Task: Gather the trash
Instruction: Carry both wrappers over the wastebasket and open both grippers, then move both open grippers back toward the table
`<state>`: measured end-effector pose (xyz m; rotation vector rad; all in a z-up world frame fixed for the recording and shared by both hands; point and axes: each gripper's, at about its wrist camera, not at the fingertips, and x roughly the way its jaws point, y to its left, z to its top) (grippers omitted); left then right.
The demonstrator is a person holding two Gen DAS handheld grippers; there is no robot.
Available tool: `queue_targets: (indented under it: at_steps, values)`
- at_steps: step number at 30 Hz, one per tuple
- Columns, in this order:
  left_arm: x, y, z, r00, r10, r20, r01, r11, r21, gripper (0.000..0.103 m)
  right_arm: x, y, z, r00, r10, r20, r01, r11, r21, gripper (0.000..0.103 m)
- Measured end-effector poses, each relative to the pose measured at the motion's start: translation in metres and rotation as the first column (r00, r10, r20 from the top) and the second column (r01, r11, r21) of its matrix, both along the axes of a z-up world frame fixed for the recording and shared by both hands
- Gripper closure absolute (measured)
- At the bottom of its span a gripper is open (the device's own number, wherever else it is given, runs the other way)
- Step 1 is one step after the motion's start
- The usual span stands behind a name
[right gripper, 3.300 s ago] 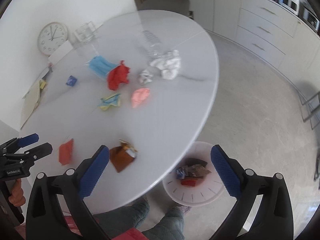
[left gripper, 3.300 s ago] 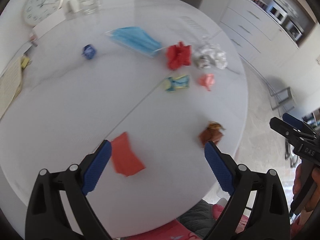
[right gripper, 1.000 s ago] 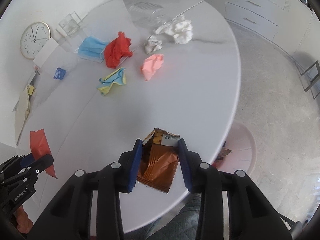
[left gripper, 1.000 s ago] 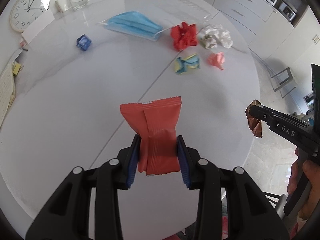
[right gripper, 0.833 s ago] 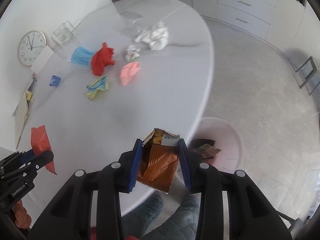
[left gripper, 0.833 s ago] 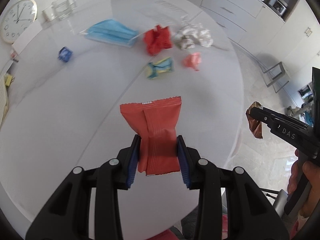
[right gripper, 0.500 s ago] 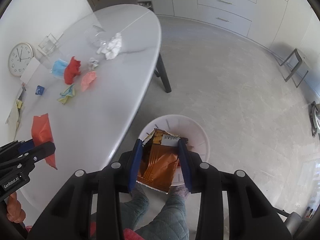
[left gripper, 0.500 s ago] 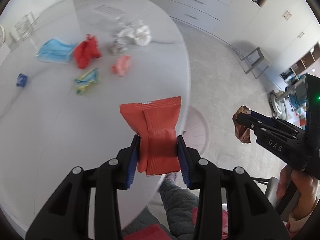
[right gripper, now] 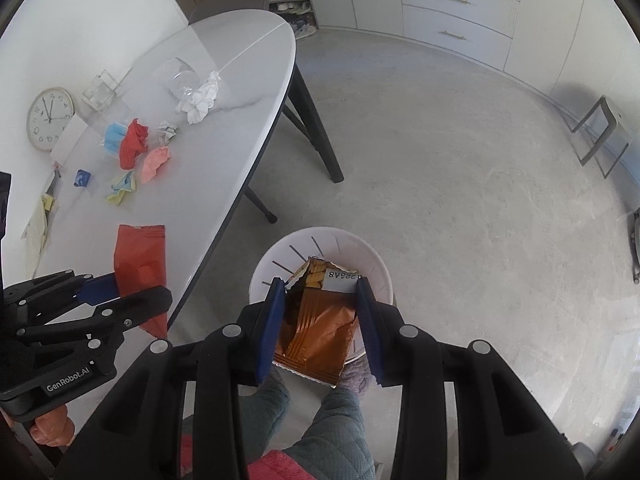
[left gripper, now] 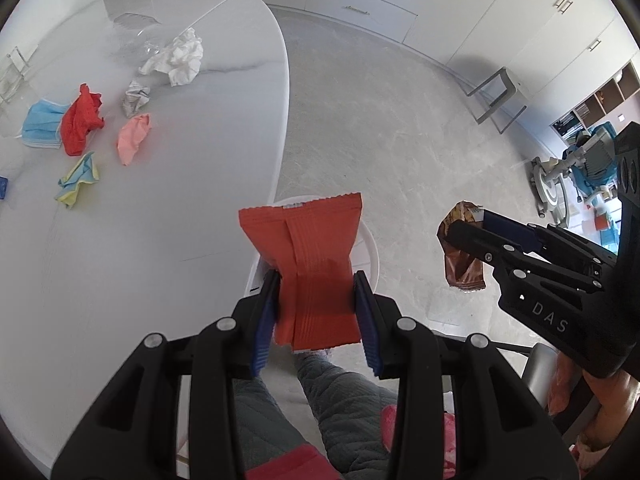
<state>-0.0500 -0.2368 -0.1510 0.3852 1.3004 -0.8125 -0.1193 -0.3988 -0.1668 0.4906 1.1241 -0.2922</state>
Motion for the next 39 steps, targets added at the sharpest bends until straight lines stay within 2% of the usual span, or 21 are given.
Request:
queue_targets:
  at_steps: [12, 13, 15, 16, 17, 20, 22, 33, 34, 36, 37, 38, 39]
  values:
    - [-0.008, -0.006, -0.003, 1.0, 0.015, 0.003, -0.016, 1.0, 0.018, 0.067, 0.001, -0.006, -0.004, 1.0, 0.031, 0.001, -0.031, 0.999, 0.017, 0.066]
    - [-0.008, -0.006, -0.003, 1.0, 0.013, 0.003, -0.013, 1.0, 0.02, 0.064, 0.001, -0.006, -0.004, 0.999, 0.033, 0.001, -0.033, 0.999, 0.018, 0.066]
    - [-0.009, -0.007, -0.004, 1.0, 0.004, 0.01, -0.004, 1.0, 0.028, 0.05, 0.001, -0.006, -0.004, 0.999, 0.036, 0.002, -0.036, 0.999, 0.018, 0.066]
    - [-0.01, -0.008, -0.003, 1.0, 0.005, 0.02, -0.005, 0.999, 0.033, 0.037, 0.001, -0.006, -0.004, 0.999, 0.036, 0.003, -0.036, 0.999, 0.017, 0.066]
    - [-0.011, -0.007, -0.001, 0.999, 0.006, 0.036, -0.007, 0.999, 0.035, 0.029, 0.001, -0.006, -0.004, 0.999, 0.036, 0.003, -0.036, 0.999, 0.017, 0.066]
    - [-0.009, -0.006, 0.002, 0.998, 0.007, 0.055, -0.009, 0.999, 0.03, 0.021, 0.002, -0.006, -0.005, 0.999, 0.033, 0.0, -0.033, 0.999, 0.019, 0.066]
    - [-0.007, -0.003, 0.003, 0.998, 0.017, 0.065, -0.019, 0.999, 0.037, 0.018, 0.003, -0.006, -0.006, 0.999, 0.034, -0.001, -0.034, 0.999, 0.02, 0.066]
    - [0.017, 0.031, 0.007, 0.988, 0.126, 0.091, -0.133, 0.988, 0.076, 0.012, 0.018, 0.011, -0.016, 0.997, 0.077, -0.021, -0.076, 0.996, 0.044, 0.064]
    - [0.02, 0.035, 0.008, 0.986, 0.139, 0.092, -0.146, 0.986, 0.08, 0.012, 0.021, 0.015, -0.019, 0.996, 0.088, -0.028, -0.086, 0.995, 0.054, 0.061]
    - [0.026, 0.044, 0.008, 0.983, 0.16, 0.09, -0.167, 0.982, 0.084, 0.012, 0.025, 0.022, -0.025, 0.993, 0.105, -0.047, -0.101, 0.992, 0.074, 0.043]
    - [0.029, 0.05, 0.008, 0.981, 0.172, 0.089, -0.18, 0.98, 0.086, 0.012, 0.027, 0.026, -0.027, 0.993, 0.103, -0.06, -0.099, 0.992, 0.078, 0.025]
    - [0.031, 0.053, 0.008, 0.98, 0.18, 0.087, -0.188, 0.978, 0.087, 0.012, 0.029, 0.03, -0.029, 0.993, 0.096, -0.069, -0.091, 0.993, 0.072, 0.013]
    - [0.035, 0.059, 0.009, 0.977, 0.194, 0.086, -0.201, 0.976, 0.087, 0.012, 0.03, 0.032, -0.029, 0.994, 0.089, -0.07, -0.084, 0.994, 0.068, 0.01]
